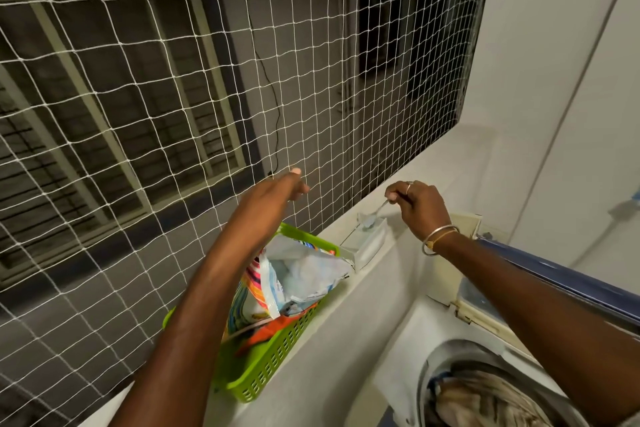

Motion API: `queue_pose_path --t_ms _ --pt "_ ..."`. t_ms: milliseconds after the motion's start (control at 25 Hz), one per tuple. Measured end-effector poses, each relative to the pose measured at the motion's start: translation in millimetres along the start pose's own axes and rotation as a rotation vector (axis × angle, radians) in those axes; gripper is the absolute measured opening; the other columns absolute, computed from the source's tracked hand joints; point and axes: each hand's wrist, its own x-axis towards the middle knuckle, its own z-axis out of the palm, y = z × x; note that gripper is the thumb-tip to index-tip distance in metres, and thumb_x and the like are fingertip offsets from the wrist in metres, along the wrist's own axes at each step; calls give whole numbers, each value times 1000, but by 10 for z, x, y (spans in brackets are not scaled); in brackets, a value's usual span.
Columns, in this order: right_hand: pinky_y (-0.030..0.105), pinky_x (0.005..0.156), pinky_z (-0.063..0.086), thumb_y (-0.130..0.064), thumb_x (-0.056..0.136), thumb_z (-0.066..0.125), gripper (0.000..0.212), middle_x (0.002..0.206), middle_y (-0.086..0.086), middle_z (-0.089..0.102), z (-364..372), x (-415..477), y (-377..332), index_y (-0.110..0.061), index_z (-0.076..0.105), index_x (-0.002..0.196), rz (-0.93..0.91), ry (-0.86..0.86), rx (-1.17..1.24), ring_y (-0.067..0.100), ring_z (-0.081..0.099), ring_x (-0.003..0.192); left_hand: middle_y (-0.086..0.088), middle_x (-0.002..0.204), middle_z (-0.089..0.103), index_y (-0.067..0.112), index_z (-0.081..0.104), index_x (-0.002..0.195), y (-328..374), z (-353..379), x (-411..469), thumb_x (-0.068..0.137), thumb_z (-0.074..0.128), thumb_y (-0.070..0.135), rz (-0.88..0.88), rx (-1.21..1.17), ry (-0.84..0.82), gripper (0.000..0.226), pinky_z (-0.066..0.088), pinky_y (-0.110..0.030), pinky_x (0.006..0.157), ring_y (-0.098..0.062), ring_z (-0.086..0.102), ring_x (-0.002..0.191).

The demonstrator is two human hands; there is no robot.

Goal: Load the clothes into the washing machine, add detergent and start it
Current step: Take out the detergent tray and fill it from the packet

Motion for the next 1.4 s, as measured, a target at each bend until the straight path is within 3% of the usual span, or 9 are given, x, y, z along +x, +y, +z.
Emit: queue_pose_path --t_ms 80,240,360,640,840,1000,1120,1240,1400 --pt "28 74 48 -14 96 57 16 77 -3 71 -58 -39 -44 -18 71 90 144 67 118 15 65 74 10 105 75 42 76 88 9 -4 -27 75 42 75 -6 3 6 49 45 -51 105 -16 66 109" --pt "32 70 50 -14 93 56 17 69 8 72 -272 -55 -266 -10 70 83 582 77 591 20 61 63 11 106 74 41 76 88 36 -28 -103 74 41 76 -22 10 1 51 44 -50 105 -15 65 109" --pt "26 59 38 -10 96 50 21 69 8 69 -487 -176 -531 -8 67 84 702 -10 809 17 56 59 10 105 74 44 75 86 73 -34 -164 75 41 75 -4 15 6 47 46 -51 103 -15 66 108" --pt "24 60 40 -12 96 55 17 72 13 69 -864 -536 -1229 -5 68 88 572 -151 991 17 58 61 10 98 76 41 76 83 80 -2 -184 75 37 77 1 84 -18 54 46 -51 102 -17 67 104" --pt "21 62 47 -18 93 65 20 75 15 74 -662 -837 -1706 0 67 86 383 -266 788 15 62 59 10 101 75 42 75 87 111 4 -256 75 34 77 23 100 -33 55 45 -48 104 -13 67 104" --pt "31 74 56 -26 90 67 8 81 4 76 -255 -1075 -1838 -19 71 90 258 -366 693 15 73 78 11 100 75 42 75 87 149 15 -317 74 35 76 32 110 -32 54 45 -48 103 -13 66 103" --pt "32 80 57 -34 90 67 16 82 -2 76 -175 -1066 -1874 -22 73 99 182 -369 460 7 72 79 13 101 75 44 75 87 200 34 -363 75 36 75 24 120 -46 51 45 -47 103 -12 65 102" --pt "25 71 55 -32 91 67 16 75 -2 76 -269 -947 -1838 -20 73 101 163 -365 417 3 70 69 12 103 74 45 74 87 223 37 -391 80 39 69 51 153 -65 42 45 -46 103 -12 65 103" --pt "32 61 58 -22 88 71 4 71 3 75 -407 -748 -1696 -20 74 89 211 -323 510 16 68 59 10 108 72 35 74 100 279 39 -464 79 47 65 85 223 -60 46 48 -43 101 -12 64 104"
